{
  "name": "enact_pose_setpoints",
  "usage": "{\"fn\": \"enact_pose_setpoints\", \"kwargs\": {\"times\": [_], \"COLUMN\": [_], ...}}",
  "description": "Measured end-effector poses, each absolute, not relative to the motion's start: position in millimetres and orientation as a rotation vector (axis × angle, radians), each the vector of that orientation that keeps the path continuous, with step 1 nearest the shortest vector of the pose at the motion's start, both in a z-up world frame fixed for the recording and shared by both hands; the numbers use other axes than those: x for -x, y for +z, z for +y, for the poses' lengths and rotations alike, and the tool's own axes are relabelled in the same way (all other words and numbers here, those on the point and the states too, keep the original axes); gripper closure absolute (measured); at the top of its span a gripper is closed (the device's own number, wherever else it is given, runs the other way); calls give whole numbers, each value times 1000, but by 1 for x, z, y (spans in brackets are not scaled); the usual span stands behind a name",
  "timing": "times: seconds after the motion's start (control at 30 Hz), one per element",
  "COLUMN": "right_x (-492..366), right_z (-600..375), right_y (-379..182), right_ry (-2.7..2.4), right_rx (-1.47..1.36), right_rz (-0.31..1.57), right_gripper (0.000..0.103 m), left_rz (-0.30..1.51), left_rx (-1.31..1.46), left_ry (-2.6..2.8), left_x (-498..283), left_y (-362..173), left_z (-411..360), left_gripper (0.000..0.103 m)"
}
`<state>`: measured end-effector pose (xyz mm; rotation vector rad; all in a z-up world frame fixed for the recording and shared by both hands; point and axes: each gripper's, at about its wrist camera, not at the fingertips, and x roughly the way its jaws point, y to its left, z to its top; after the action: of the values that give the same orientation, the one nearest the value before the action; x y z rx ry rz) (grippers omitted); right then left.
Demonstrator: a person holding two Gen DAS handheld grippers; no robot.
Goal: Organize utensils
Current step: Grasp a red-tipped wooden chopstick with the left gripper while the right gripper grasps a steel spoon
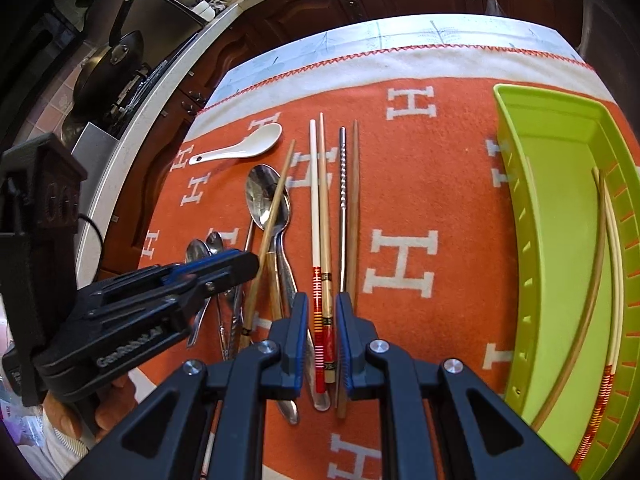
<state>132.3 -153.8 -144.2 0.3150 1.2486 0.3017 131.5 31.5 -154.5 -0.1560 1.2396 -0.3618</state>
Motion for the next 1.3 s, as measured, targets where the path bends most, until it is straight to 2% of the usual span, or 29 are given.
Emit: {"fn": "enact_pose_setpoints", "kwargs": {"times": [0.83,0.97,1.3], "right_x": [-130,-130,-139], "right_z": [-158,-154,-131], "right_y": [-152,-154,-151], "right_ry": [341,353,405], "right_rx": [-358,-361,-332], "right_rz": [1258,1265,1240], "right_gripper": [89,89,89], "left_rz": [1252,1233,1174], "left_rx": [126,130,276], "left_ry": [-319,-302,-327], "left_x": [-131,-130,-117], "left_y": [-177,-176,-141], "left_z": [32,30,54], "left_gripper": [96,99,99]}}
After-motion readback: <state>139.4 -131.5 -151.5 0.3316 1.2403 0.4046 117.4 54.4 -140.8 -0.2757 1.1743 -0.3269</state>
